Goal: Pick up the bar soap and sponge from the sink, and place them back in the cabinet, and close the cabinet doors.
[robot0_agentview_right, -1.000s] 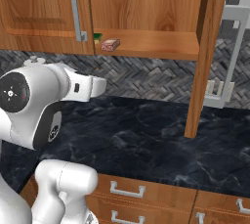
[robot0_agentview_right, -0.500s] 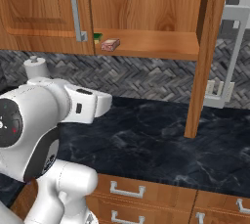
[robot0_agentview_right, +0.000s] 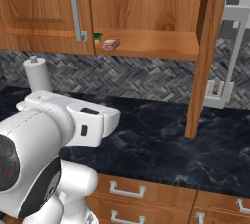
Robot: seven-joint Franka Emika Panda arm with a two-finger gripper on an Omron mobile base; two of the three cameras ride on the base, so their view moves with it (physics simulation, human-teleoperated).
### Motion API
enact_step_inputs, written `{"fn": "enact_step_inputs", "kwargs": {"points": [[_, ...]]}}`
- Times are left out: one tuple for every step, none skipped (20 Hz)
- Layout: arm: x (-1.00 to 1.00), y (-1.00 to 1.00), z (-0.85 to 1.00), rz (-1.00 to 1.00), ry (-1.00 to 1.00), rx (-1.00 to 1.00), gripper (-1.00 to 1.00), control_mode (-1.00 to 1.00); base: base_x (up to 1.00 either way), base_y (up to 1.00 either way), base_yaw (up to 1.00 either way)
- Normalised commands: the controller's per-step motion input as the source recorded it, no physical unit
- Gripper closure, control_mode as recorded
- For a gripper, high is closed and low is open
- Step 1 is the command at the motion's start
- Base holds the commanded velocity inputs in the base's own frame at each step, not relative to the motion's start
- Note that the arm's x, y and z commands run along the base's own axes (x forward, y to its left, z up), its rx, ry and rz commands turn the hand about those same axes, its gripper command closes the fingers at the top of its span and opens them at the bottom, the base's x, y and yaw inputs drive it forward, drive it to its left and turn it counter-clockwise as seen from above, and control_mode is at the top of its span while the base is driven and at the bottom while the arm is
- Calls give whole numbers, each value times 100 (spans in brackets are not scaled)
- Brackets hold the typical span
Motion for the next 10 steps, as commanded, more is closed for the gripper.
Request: {"fn": "enact_step_inputs", "kwargs": {"points": [[-21, -24, -8, 0, -11, -6, -100, -100, 0, 0, 0], [-19, -22, -9, 0, -11, -6, -100, -100, 0, 0, 0], [-13, -21, -7, 0, -10, -6, -100, -100, 0, 0, 0], [-4, -20, 0, 0, -6, -7, -100, -100, 0, 0, 0], [0, -21, 0, 0, -5, -7, -100, -100, 0, 0, 0], [0, -22, 0, 0, -4, -6, -100, -100, 0, 0, 0], [0, -24, 0, 0, -4, -5, -100, -100, 0, 0, 0], [0, -25, 0, 0, -3, -4, -100, -100, 0, 0, 0], [-4, -26, 0, 0, -6, -4, -100, -100, 0, 0, 0], [-2, -28, 0, 0, -6, -4, -100, -100, 0, 0, 0]]}}
